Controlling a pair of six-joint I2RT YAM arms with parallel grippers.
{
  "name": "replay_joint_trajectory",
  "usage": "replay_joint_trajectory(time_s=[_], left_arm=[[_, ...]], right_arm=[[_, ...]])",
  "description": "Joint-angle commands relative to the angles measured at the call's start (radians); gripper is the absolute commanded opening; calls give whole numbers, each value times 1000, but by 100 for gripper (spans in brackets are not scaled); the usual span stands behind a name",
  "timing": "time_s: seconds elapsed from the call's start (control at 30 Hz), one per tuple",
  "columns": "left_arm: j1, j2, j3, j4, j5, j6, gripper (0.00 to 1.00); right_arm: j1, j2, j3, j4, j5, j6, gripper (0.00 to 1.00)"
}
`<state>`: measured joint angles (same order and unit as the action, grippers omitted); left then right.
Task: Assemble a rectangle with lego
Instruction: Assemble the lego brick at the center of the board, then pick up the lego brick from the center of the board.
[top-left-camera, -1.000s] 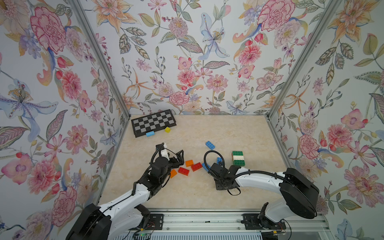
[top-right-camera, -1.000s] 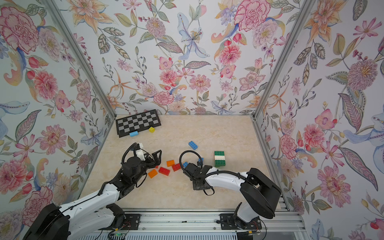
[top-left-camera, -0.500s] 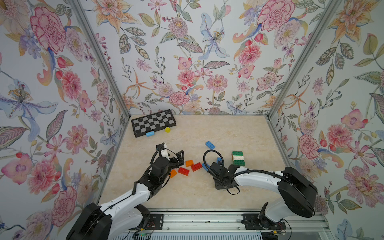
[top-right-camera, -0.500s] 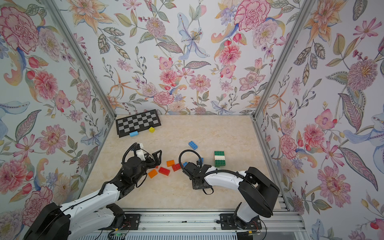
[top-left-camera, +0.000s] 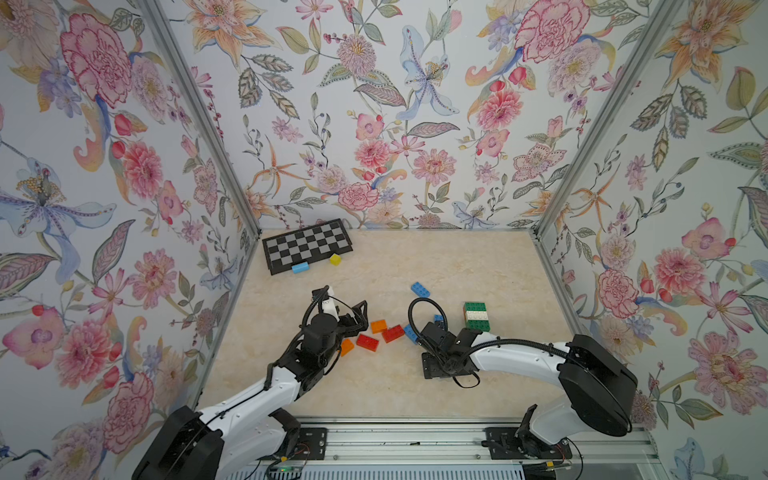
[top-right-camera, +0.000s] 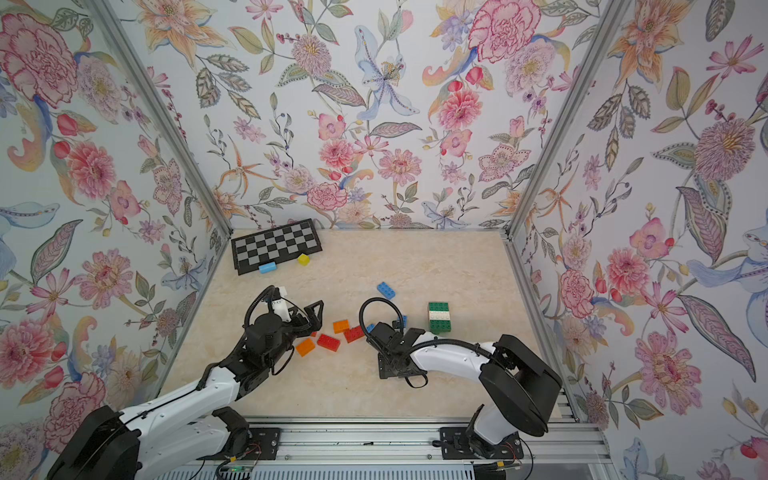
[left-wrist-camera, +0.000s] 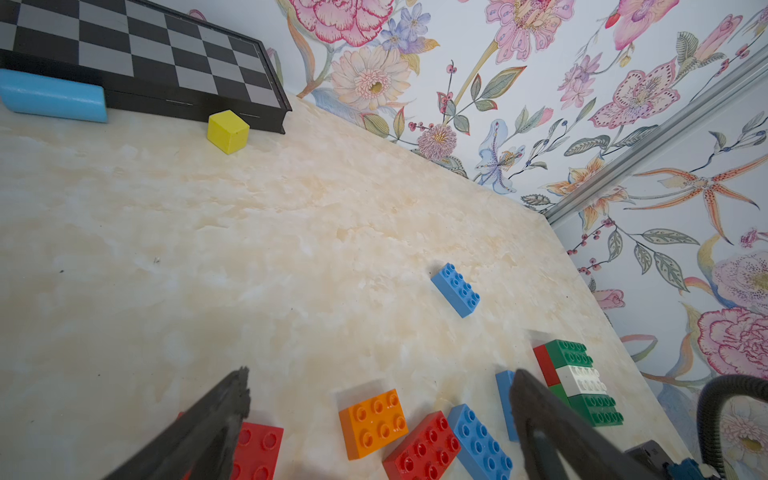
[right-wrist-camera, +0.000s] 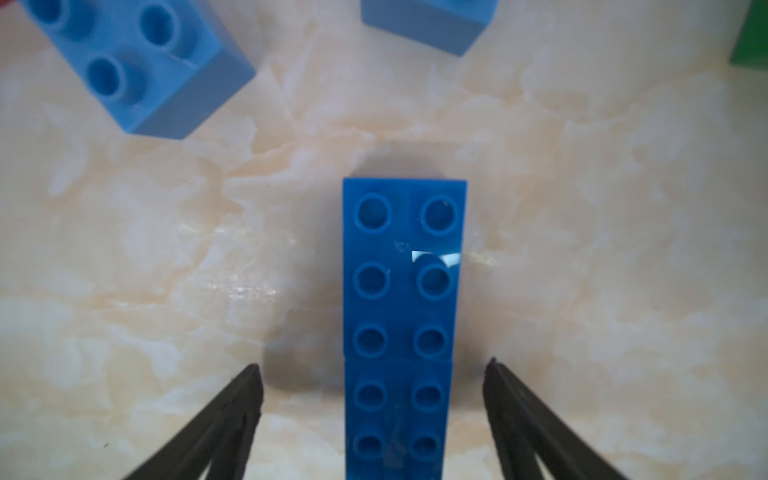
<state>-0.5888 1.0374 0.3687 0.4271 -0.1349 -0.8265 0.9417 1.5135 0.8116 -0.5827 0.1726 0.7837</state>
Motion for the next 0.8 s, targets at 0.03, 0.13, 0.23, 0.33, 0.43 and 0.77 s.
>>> replay_joint_trajectory(time_s=[0.03, 0.13, 0.23, 0.33, 0.43, 0.77], left_arm=[[12, -24, 9, -23, -10, 4, 99], [12, -27, 11, -22, -13, 10, 99], [12, -22, 19, -22, -14, 17, 99], [12, -9, 32, -17, -7, 21, 99], [12, 5, 42, -10, 2, 24, 99], [13, 12, 53, -14, -15, 23, 99]], right_arm=[[-44, -100, 25, -21, -21, -54, 100], [-97, -129, 52, -22, -36, -124, 100], [-154, -120, 96, -28, -41, -229, 100], [-227, -76, 154, -53, -34, -332, 100], [-268, -12, 231, -93, 14, -436, 100], [-287, 172, 402, -198, 102, -681, 100]])
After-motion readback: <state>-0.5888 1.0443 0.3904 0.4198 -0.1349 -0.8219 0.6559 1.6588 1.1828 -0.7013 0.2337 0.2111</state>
